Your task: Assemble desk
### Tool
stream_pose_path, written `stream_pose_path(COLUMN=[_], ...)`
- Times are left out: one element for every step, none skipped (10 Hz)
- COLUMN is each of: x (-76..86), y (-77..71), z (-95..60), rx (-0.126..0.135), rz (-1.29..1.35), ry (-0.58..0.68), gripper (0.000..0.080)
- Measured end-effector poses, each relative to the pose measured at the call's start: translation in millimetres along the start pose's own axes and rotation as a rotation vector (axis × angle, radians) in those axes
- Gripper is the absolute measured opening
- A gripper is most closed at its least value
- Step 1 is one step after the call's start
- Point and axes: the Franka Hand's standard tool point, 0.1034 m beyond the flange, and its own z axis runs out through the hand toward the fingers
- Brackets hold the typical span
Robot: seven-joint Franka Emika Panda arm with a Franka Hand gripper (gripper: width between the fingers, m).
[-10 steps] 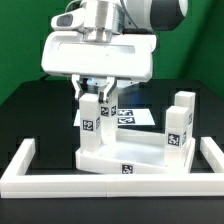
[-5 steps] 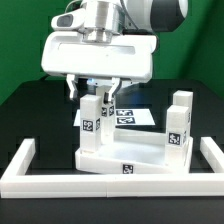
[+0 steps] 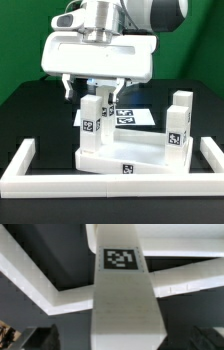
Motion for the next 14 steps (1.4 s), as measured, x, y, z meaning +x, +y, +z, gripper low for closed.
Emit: stream_pose_path(x=[0.0, -0.2, -3.9, -1.4, 0.6, -8.8, -18.4, -16.3, -14.4, -5.7, -3.2, -2.3, -1.3, -2.0], y=[0.0, -0.1, -3.7, -3.3, 1.8, 0.3, -9.8, -11.4, -7.6, -4.4, -2.1, 1.7, 2.7, 2.4], z=[0.0, 0.0, -0.5, -3.2, -2.9, 0.0, 1.6, 3.7, 5.7, 10.2, 14.5, 15.1, 15.0, 15.3], rx=[0.0, 0.001, 0.025, 0.053, 0.055, 0.066, 0.095, 0.101, 0.108, 0.105, 0.097, 0.094, 0.091, 0.091], rz=[0.0, 0.001, 0.027, 0.046, 0.059, 0.074, 0.117, 0.12, 0.12, 0.123, 0.122, 0.129, 0.131, 0.131], ry=[0.0, -0.002, -0.064, -0.127, -0.135, -0.189, -0.323, -0.402, -0.491, -0.501, -0.494, -0.501, -0.499, -0.5], gripper=[0.0649, 0.0649, 0.0649, 0.0649, 0.0649, 0.0649, 0.0649, 0.0649, 0.0649, 0.0649, 0.0649, 0.0649, 0.0649, 0.0533])
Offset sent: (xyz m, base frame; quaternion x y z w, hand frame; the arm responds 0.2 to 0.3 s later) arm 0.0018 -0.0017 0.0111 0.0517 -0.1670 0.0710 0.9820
